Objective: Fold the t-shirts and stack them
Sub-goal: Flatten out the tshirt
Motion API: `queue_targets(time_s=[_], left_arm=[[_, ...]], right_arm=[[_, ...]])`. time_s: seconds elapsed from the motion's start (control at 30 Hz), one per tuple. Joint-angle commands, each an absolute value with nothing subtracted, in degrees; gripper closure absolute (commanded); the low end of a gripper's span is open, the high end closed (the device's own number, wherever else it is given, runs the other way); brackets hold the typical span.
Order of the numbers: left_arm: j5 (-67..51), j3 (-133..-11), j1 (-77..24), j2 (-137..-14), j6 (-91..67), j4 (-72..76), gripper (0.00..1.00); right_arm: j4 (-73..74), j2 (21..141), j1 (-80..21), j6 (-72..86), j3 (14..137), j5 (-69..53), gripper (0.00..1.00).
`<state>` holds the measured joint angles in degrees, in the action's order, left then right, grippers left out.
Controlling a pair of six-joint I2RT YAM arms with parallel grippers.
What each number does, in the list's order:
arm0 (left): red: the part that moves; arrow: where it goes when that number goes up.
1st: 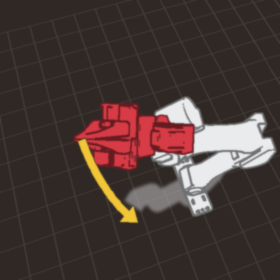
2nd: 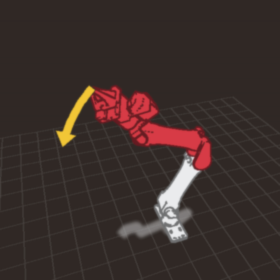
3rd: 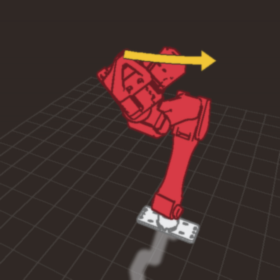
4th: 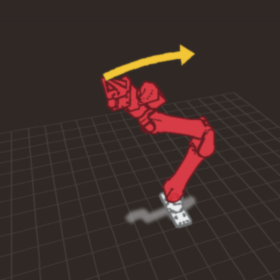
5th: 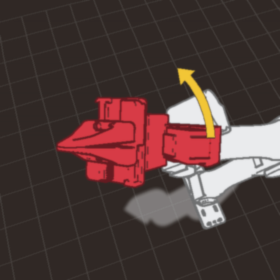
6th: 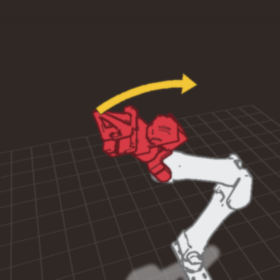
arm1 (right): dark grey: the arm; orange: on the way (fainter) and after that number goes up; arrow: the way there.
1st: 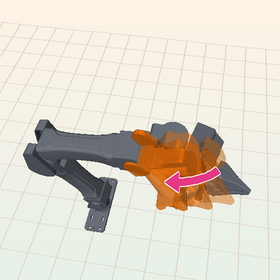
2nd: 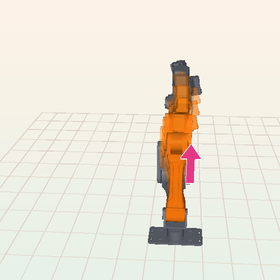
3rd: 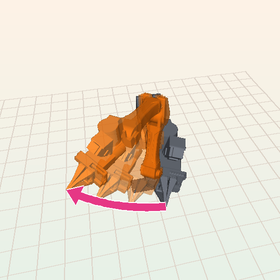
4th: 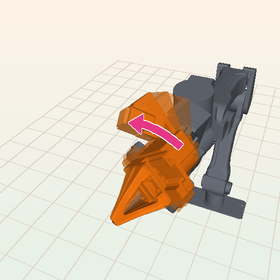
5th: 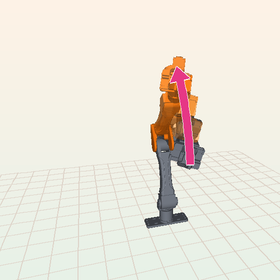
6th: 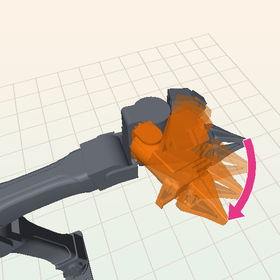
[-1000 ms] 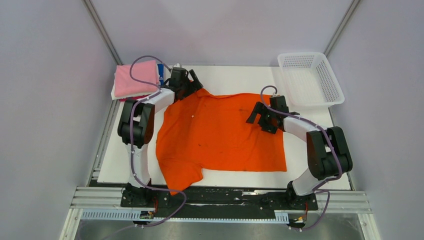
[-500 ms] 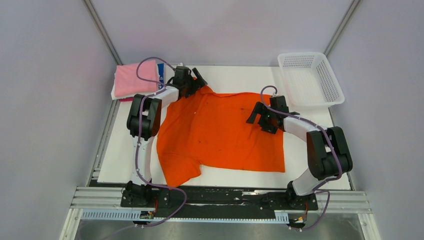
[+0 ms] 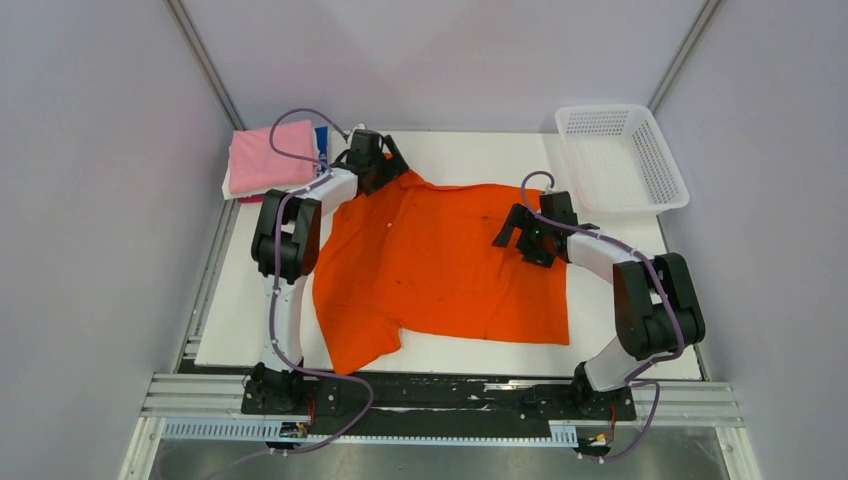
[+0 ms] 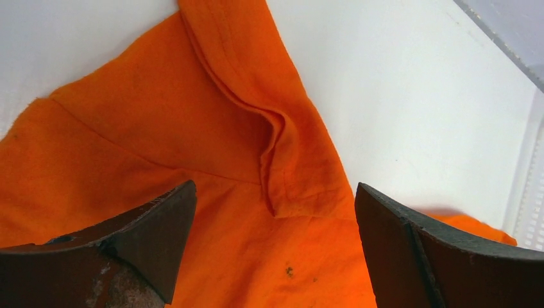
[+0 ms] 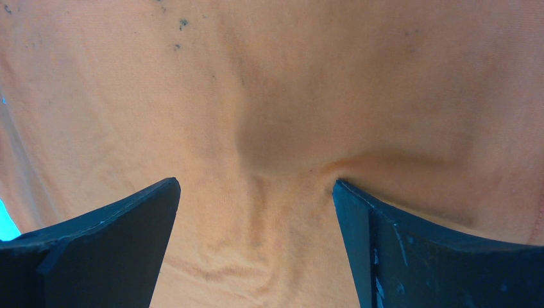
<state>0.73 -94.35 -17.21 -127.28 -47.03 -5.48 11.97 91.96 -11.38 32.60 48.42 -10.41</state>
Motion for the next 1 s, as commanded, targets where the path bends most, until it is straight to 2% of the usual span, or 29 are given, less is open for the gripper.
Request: queue_targets(time_s=[0.0,0.4,0.97], left_arm=[[2.29,-97.33,-17.38,-122.64,-44.9,-6.37,0.0],[-3.82,-102.79,-17.49,-130.44,-47.29,-3.1,0.0],[-6.2,-108.92,-17.53,-138.0,-48.08,-1.77,0.0]], right_arm=[[16.83,94.68,-10.79,30.67,48.06,-7.6,0.0],[17.06,95.38,-10.65,30.5,48.51,-7.41,0.0],[17.18,95.96,-10.08,30.32,48.67,-7.17,0.0]])
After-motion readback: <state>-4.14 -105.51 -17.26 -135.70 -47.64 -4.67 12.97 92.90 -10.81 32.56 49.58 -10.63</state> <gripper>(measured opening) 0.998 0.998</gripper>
